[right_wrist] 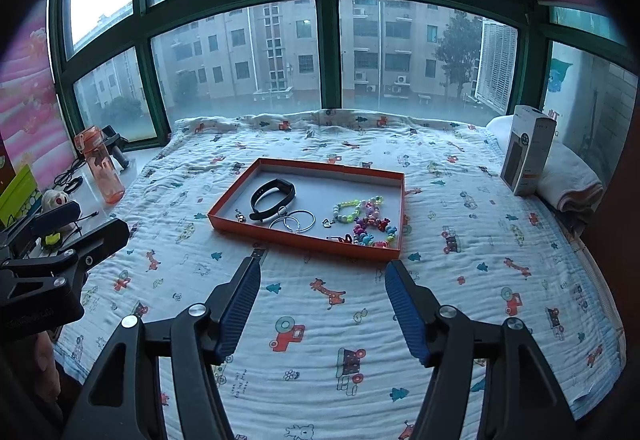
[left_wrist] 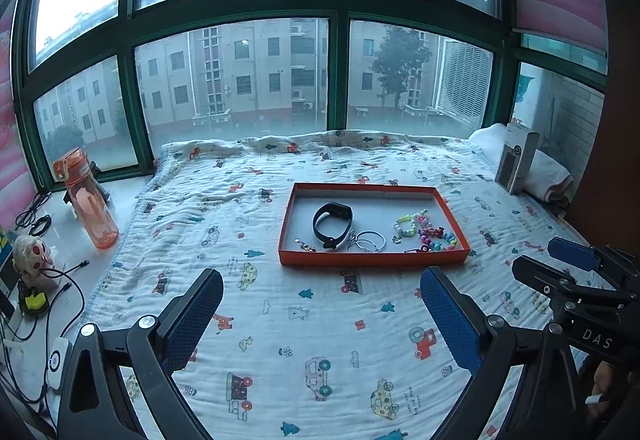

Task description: Organize jewelry

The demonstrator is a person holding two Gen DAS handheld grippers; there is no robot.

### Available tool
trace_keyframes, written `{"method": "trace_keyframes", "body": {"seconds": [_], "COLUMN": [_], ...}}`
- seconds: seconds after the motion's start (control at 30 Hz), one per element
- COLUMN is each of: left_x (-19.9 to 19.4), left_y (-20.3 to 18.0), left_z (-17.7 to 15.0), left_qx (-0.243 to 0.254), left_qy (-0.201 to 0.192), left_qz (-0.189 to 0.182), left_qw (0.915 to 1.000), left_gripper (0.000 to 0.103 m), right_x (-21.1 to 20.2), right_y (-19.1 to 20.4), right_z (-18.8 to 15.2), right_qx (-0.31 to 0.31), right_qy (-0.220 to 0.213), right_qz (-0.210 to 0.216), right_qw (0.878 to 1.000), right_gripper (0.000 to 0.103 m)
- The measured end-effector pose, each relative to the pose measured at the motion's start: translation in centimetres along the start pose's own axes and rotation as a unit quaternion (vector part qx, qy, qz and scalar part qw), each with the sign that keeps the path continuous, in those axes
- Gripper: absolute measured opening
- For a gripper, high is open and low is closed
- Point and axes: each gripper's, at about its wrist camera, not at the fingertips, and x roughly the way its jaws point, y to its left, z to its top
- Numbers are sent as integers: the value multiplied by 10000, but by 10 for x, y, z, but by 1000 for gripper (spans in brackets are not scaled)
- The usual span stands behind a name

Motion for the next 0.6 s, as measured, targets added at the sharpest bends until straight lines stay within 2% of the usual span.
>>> {"method": "trace_keyframes", "body": {"seconds": [0.6], "left_x": [-3], "left_y": [1], "left_z": [-2], "left_qx": [-12], "left_qy": [10], "left_qz": [9], "left_qw": [10000], "left_gripper": [103], "right_x": [-4], "right_y": [2], "right_z": [0], "right_qx": [-10], "right_qy": [-49], "right_qz": [21], "right_qw": [10000], "right_gripper": [72]}}
